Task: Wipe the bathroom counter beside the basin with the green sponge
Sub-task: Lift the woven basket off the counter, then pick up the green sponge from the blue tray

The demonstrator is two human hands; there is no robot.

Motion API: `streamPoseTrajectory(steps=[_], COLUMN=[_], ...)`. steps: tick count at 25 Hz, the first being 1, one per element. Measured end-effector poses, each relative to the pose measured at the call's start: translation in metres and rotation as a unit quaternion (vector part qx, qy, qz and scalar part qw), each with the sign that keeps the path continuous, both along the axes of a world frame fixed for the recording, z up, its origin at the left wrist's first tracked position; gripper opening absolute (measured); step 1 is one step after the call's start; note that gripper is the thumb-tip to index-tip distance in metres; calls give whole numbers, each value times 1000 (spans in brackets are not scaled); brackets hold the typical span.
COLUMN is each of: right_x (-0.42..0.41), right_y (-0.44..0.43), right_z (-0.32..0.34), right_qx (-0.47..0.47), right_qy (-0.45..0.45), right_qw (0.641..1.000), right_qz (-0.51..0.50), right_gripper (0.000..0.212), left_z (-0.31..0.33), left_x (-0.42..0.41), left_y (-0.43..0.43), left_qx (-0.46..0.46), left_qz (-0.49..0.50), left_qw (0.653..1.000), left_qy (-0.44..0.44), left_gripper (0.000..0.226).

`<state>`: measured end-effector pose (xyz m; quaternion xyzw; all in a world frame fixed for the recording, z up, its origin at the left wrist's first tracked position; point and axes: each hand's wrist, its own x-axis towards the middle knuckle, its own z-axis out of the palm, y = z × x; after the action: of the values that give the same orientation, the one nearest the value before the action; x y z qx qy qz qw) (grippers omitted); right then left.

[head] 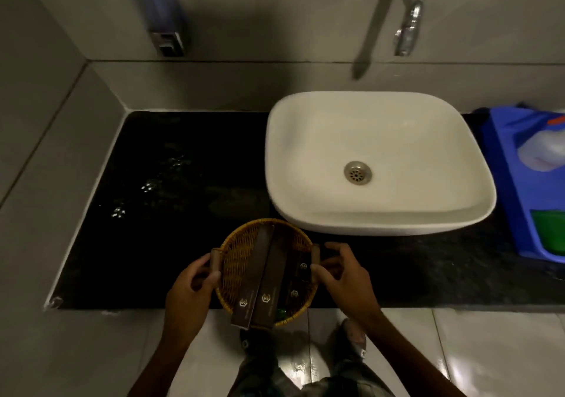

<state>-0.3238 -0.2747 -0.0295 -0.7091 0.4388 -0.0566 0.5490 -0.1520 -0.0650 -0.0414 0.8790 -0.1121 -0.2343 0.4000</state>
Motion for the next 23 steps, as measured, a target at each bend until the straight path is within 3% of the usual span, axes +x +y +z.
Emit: streamPoseTrajectory(steps=[2, 5, 8, 11, 13, 16, 20, 23], right_x=[-14, -59, -121, -192, -241, -293, -316, -312], right_y=[-19, -73, -147, -235, -296, -364, -413, -427], right_z=[5, 20, 36, 49, 46, 33, 1, -10], right_qx=[5, -28, -120, -197, -229, -192, -101, -47], right_qy=[-4, -18, -19, 29, 109, 245, 359, 366], right_qw=[999, 998, 992, 967, 946, 928, 915, 914], right_qz=[36, 48, -35, -157, -201, -206, -153, -171], right_gripper=[41, 21, 5, 7, 15, 38, 85, 96], left_z=[11, 42, 74, 95, 101, 100, 45, 15], left_x=[-10, -45, -91, -145, -184, -245, -306, -332], left_y=[-12, -64, -146, -245, -313, -396, -476, -520], left_qx=[39, 28, 9, -105, -186, -209, -119, 12], left_qz=[33, 28, -73, -180, -282, -418, -575, -639], left_qw=[996, 984, 975, 939, 892, 841, 761, 742], left_qy=[-74, -173, -211, -275, -301, -273, -276, -205], left_gripper=[43, 38, 39, 33, 30, 30, 36, 44])
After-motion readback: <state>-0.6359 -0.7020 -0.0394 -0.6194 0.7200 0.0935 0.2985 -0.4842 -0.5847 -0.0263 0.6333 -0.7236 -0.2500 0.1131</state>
